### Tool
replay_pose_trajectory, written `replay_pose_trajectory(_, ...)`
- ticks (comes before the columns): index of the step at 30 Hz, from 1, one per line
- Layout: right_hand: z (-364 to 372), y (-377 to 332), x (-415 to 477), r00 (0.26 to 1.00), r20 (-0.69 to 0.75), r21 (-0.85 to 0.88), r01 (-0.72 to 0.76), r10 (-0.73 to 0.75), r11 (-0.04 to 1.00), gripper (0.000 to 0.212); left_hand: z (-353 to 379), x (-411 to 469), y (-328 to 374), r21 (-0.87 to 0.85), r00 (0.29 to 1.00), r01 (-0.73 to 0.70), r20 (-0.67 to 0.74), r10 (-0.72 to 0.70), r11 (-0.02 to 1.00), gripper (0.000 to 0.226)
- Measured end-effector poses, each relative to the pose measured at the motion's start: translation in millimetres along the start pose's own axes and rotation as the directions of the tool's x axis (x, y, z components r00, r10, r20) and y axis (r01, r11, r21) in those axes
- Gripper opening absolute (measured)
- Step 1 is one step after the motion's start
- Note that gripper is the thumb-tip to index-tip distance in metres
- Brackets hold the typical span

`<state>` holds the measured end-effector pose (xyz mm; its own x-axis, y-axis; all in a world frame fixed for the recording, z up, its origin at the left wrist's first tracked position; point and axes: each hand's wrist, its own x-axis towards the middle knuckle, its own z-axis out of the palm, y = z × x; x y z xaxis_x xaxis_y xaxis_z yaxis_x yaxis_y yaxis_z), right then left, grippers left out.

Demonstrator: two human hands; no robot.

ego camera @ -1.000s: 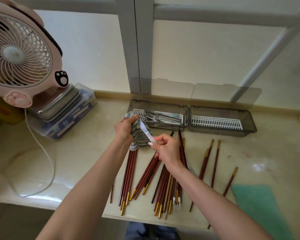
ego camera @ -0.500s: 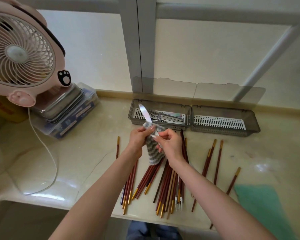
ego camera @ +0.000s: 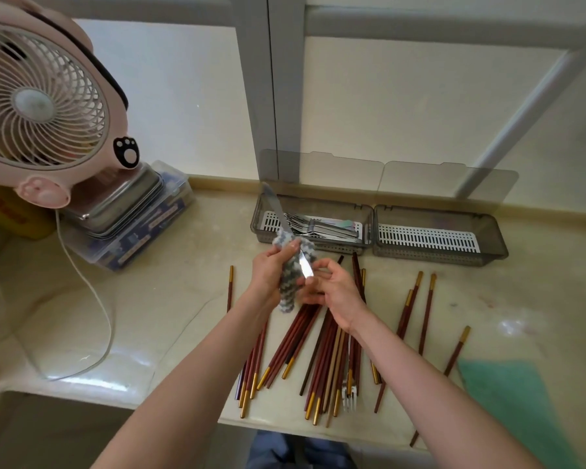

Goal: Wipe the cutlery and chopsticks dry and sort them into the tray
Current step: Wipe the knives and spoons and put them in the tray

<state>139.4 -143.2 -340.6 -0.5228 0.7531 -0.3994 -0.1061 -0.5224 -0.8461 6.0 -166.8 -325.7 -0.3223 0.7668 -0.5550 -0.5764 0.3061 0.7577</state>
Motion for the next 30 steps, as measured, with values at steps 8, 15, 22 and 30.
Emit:
replay_pose_trajectory(8, 6, -21, 21, 0.942, -0.303, -0.241, 0.068, -0.142, 0.968, 0.037, 2, -4, -12, 0.366, 0.984, -0.151, -0.031, 0.174, 0.918, 0.019)
replay_pose_trajectory(15, 9, -50, 50, 0.932, -0.237, -0.440, 0.148, -0.273, 0.886, 0.012, 6, -6, -12, 0.586, 0.985, -0.152, 0.020, 0.173, 0.796, 0.020)
replay_pose_trajectory(22, -30, -65, 102, 0.930, -0.078, -0.913, 0.078, -0.360, 0.401, 0.022, -23, -13, -7, 0.322, 0.991, -0.021, -0.118, 0.062, 0.947, 0.017)
replay_pose_trajectory(30, -45, -63, 119, 0.942, -0.020, -0.994, 0.016, -0.334, 0.104, 0.046, -30, -21, 16, 0.167, 0.971, -0.109, -0.192, 0.141, 0.980, 0.014)
